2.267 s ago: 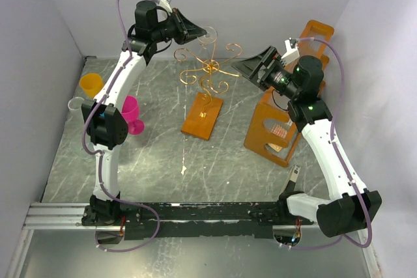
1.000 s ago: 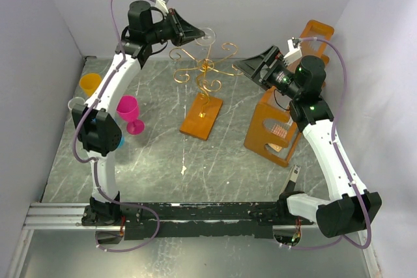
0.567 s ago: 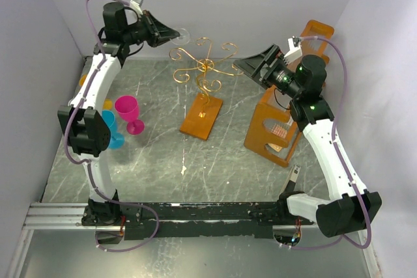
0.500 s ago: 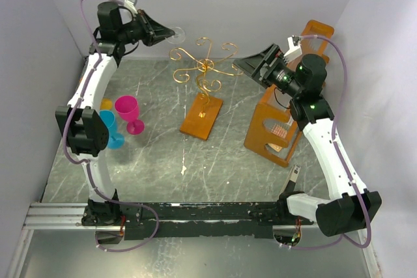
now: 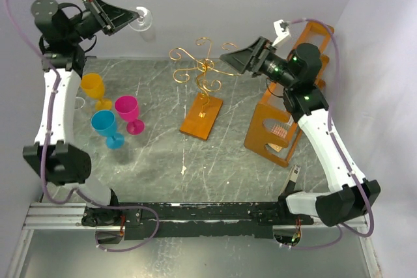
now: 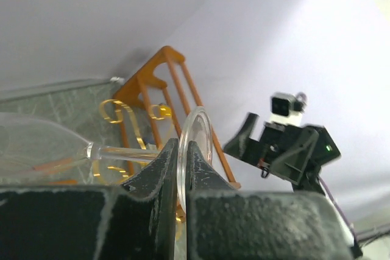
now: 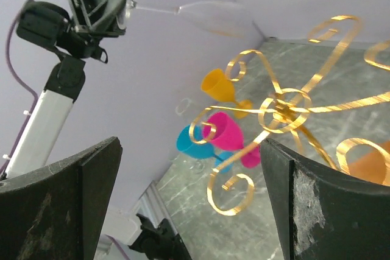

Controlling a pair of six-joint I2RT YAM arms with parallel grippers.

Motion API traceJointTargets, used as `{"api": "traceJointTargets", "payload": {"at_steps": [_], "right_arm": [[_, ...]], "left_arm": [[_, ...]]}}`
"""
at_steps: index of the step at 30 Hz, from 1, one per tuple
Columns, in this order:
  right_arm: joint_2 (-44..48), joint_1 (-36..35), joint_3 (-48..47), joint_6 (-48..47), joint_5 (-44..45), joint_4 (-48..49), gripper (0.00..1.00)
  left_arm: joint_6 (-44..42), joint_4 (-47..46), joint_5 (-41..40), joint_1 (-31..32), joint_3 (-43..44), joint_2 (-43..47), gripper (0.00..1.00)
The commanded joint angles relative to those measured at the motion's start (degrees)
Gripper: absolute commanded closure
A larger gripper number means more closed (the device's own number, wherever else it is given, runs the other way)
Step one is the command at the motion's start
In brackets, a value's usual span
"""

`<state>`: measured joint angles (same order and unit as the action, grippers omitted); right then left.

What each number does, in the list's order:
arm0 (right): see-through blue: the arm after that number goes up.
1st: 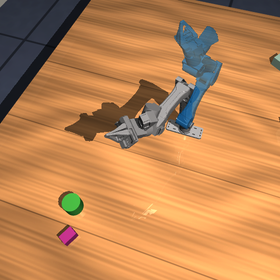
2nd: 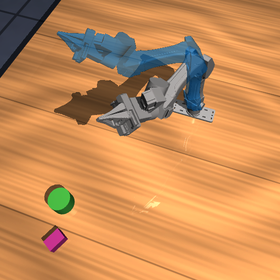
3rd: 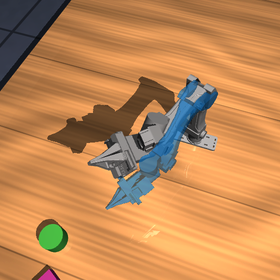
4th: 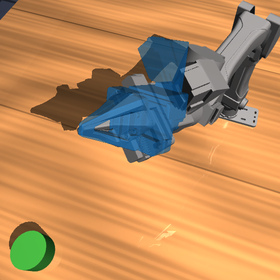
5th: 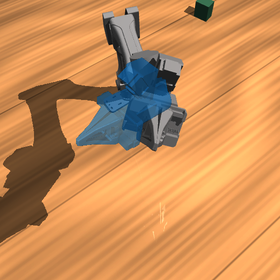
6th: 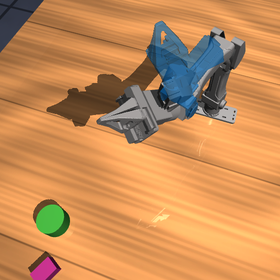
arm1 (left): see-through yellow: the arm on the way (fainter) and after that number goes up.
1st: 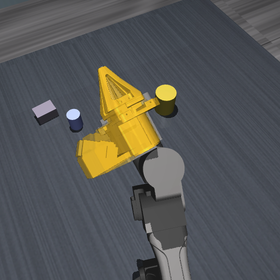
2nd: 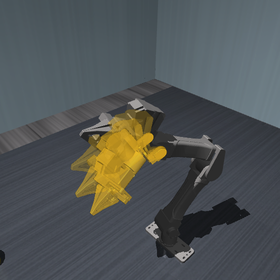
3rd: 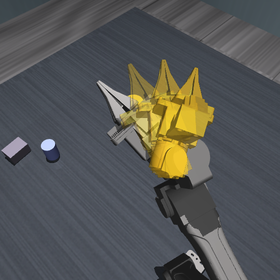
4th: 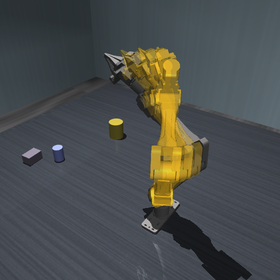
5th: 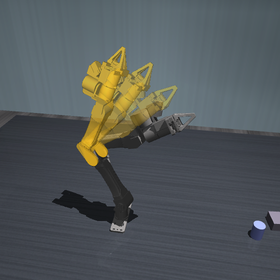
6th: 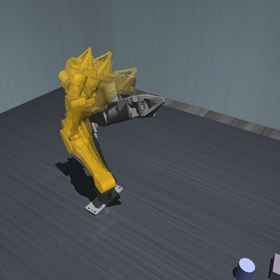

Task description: Take the wine glass off the wine glass rack

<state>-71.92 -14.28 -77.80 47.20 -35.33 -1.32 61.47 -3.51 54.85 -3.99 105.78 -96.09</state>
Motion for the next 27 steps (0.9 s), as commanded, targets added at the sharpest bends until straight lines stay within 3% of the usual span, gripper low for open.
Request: {"api": "traceJointTargets", "payload": {"at_steps": [1, 5, 11, 16, 22, 27], "right_arm": [[-3.75, -6.62, -5.81, -5.52, -1.77, 4.78, 0.04], [-6.87, -8.96, -8.63, -4.08, -3.63, 9.52, 0.04], [-9.41, -8.71, -8.06, 5.94, -7.72, 25.44, 0.1], [-11.92, -6.87, -7.47, 13.32, -10.95, 36.86, 0.12], [-13.36, -5.05, -6.63, 18.21, -11.91, 46.43, 0.14], [-16.57, -5.1, -5.89, 27.35, -13.21, 58.49, 0.29]], "left_arm": [[-3.51, -6.88, 1.52, 0.75, -0.28, 10.16, 0.93], [2.56, -12.3, 0.58, 0.89, -2.97, 16.88, 0.93], [30.89, -40.49, 1.46, 0.91, -11.43, 21.46, 0.93], [48.2, -54.99, 0.17, 0.92, -11.7, 21.57, 0.93], [57.61, -61.75, -3.05, 4.2, -15.55, 23.23, 0.93], [65.67, -70.99, -6.75, 6.56, -19.18, 22.86, 0.93]]}}
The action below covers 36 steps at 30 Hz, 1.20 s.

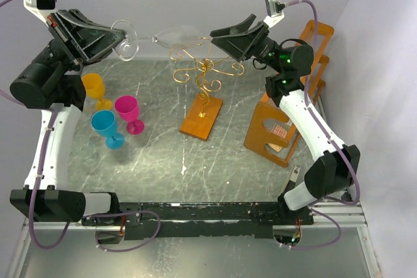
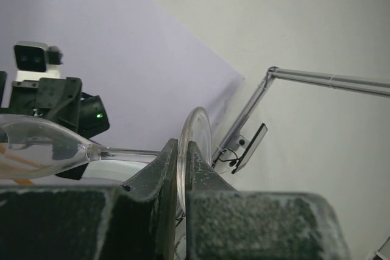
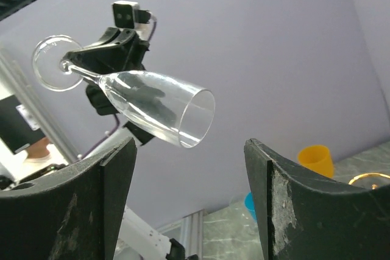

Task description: Take the wine glass off the wine glass rack

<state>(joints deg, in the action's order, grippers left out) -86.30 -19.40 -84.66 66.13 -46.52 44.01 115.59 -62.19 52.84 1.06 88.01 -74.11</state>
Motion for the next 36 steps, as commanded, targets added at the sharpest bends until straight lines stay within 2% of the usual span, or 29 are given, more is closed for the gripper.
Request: {"api": "traceJointTargets", "payload": {"at_steps": [1, 8, 11, 21, 26, 33, 36], "right_arm": [[-2.49, -0.21, 1.31, 9.52, -2.03, 15.45, 0.29], [-3.01, -2.4, 3.04, 14.13, -2.26, 24.17, 0.29], [-3.25, -3.26, 3.06, 16.55, -2.18, 27.98, 0.33], [-4.42, -4.59, -0.02, 17.0, -2.66, 28.56, 0.37], [-5.02, -4.82, -1.51, 16.96, -2.42, 29.13, 0.39], [-7.02, -5.47, -2.34, 22.46, -2.62, 38.28, 0.53], [-8.32, -5.47, -3.26, 25.55, -3.28, 42.34, 0.66]], "left_arm": [[12.22, -13.29, -5.06, 1.69, -1.65, 0.89, 0.93], [15.17, -17.33, -7.14, 2.97, -4.23, 1.07, 0.93], [16.84, -19.21, -8.03, 3.51, -5.07, 0.73, 0.93], [19.96, -23.19, -9.15, 5.73, -7.63, 0.16, 0.93], [19.14, -21.61, -8.46, 6.26, -8.43, 0.86, 0.93], [20.81, -22.7, -9.6, 7.29, -9.13, 0.14, 0.93], [21.93, -23.69, -10.49, 7.7, -10.0, 0.08, 0.93]]}}
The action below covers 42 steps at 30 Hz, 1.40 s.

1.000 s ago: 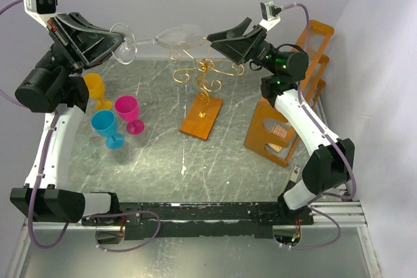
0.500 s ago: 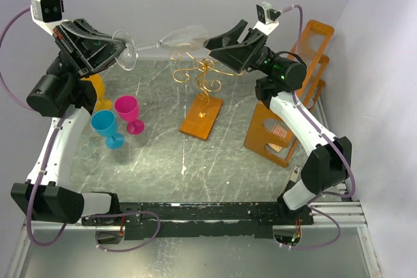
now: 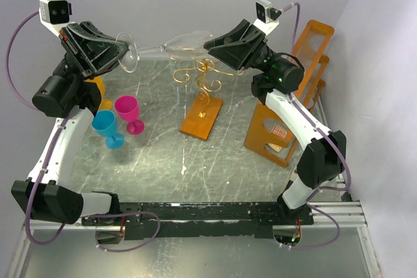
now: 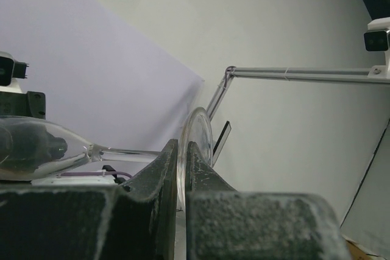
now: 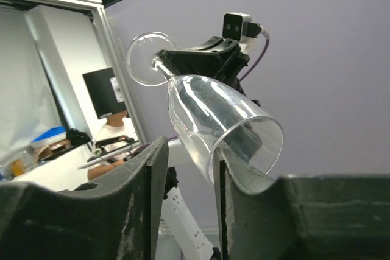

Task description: Take the wine glass off the wine glass rack

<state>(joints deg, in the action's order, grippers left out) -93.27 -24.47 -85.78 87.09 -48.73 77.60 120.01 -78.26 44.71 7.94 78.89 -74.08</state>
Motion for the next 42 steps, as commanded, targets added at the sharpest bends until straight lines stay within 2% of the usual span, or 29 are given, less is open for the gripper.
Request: {"api": "traceJointTargets", "payload": {"at_steps": [1, 7, 10, 13, 14, 16, 17, 19, 20, 21, 22, 23, 27, 33, 35, 36, 38, 40, 41, 42], "right_arm": [[-1.82, -0.4, -2.23, 5.72, -1.07, 10.26, 0.68], [-2.7, -0.43, -2.88, 9.29, -1.71, 16.45, 0.77], [-2.87, -0.45, -3.93, 10.04, -2.8, 17.3, 0.85], [-2.6, -0.4, -4.43, 10.33, -3.25, 17.83, 1.0], [-2.56, -0.4, -4.31, 10.28, -3.11, 18.21, 1.0], [-1.83, -0.36, -3.54, 9.65, -2.9, 18.06, 1.0], [-1.31, -0.28, -2.83, 8.88, -2.66, 17.19, 1.0], [-0.21, -0.16, -1.74, 7.08, -2.24, 15.65, 1.0], [0.36, -0.1, -1.31, 6.32, -2.2, 14.74, 1.0], [0.98, 0.13, -0.78, 5.66, -2.02, 13.95, 1.0], [1.73, 0.29, -0.18, 5.25, -1.91, 13.4, 1.0], [2.51, 0.61, 0.39, 4.75, -1.94, 12.75, 1.0], [6.64, 2.79, 3.96, 3.14, -2.51, 9.21, 1.0], [15.9, 10.11, 12.5, 6.09, -1.57, 9.25, 1.0], [19.39, 12.38, 14.76, 3.86, -3.46, 3.59, 1.0], [21.26, 13.07, 15.35, 0.93, -4.87, -1.02, 1.0], [25.59, 13.42, 15.46, -10.15, -7.2, -16.72, 1.0], [30.14, 13.29, 12.53, -29.53, -7.07, -41.64, 1.0], [31.92, 13.0, 10.44, -38.61, -4.75, -56.52, 1.0], [32.93, 12.76, 8.53, -44.99, -3.81, -64.15, 1.0]], "left_arm": [[17.85, -7.88, -2.69, 0.88, -1.26, 0.08, 0.93], [20.04, -10.31, -4.39, 1.58, -3.21, -0.16, 0.93], [20.56, -10.98, -4.78, 2.1, -3.95, -0.19, 0.93], [20.74, -11.58, -5.04, 2.33, -4.53, -0.19, 0.93], [20.67, -12.08, -5.21, 2.34, -4.98, -0.07, 0.92], [19.99, -12.45, -5.46, 2.32, -6.21, 0.41, 0.82], [19.26, -12.38, -5.57, 2.29, -7.15, 0.9, 0.72], [16.3, -10.76, -5.33, 2.26, -9.62, 2.43, 0.46], [14.45, -9.52, -4.45, 2.25, -10.63, 3.4, 0.37], [12.55, -7.85, -3.88, 2.25, -11.53, 4.47, 0.19], [10.62, -6.21, -2.15, 2.25, -12.24, 5.24, 0.07], [8.89, -5.04, -0.97, 2.18, -12.94, 6.01, 0.01], [2.29, 1.45, 3.74, 0.48, -17.99, 9.9, 0.0], [-15.68, 26.43, 11.63, -6.76, -23.6, 18.21, 0.0], [-23.31, 34.94, 12.92, -7.4, -22.92, 19.61, 0.0], [-28.94, 42.26, 13.43, -7.56, -21.5, 20.21, 0.0], [-45.48, 64.34, 11.62, -7.76, -14.42, 21.03, 0.0], [-63.1, 89.95, 4.08, -7.81, -5.37, 20.66, 0.01], [-70.09, 99.84, -0.88, -7.79, -1.03, 20.29, 0.01], [-75.14, 107.63, -5.6, -7.79, 2.78, 20.0, 0.01]]}}
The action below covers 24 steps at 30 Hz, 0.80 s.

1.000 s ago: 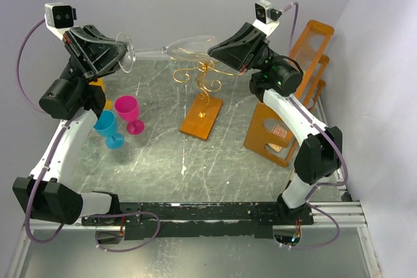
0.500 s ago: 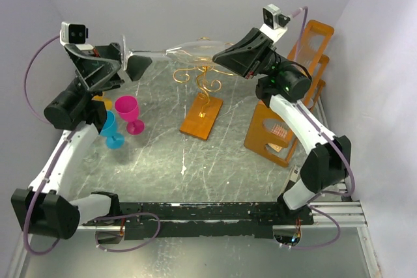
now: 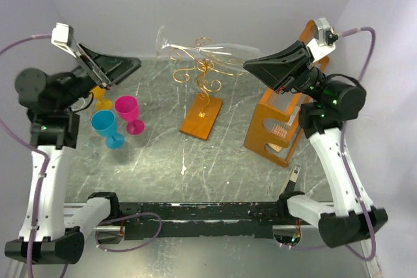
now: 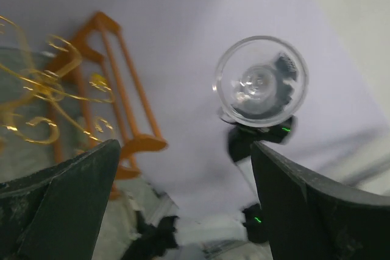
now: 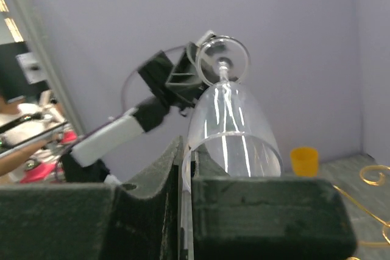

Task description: Take the wine glass off the wine glass rack

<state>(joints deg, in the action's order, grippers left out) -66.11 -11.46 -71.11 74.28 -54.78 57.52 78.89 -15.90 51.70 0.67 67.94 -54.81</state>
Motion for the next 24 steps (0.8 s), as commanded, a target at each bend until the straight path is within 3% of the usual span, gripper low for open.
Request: {"api": "traceJointTargets", "payload": {"at_steps": [1, 6, 10, 18, 24], "right_arm": [[6.03, -0.3, -7.67, -35.93, 2.27, -48.98, 1.0], [4.64, -3.53, -12.22, -46.81, 4.32, -65.59, 1.0], [0.56, -15.01, -18.52, -57.66, 15.77, -81.36, 1.0], [-16.16, -42.93, -34.41, -65.65, 43.73, -105.62, 1.0], [-30.03, -52.38, -48.99, -67.71, 58.9, -118.49, 1.0]], "left_arm": [[-37.85, 50.64, -17.93, -0.55, 16.58, 0.83, 0.01], [-45.15, 60.66, -35.61, -0.58, 21.35, 3.72, 0.02], [-48.85, 63.56, -43.21, -0.55, 24.83, 4.43, 0.02], [-50.25, 64.71, -48.02, -0.51, 25.48, 4.61, 0.01], [-51.14, 64.64, -52.27, -0.49, 25.53, 6.63, 0.0]]}}
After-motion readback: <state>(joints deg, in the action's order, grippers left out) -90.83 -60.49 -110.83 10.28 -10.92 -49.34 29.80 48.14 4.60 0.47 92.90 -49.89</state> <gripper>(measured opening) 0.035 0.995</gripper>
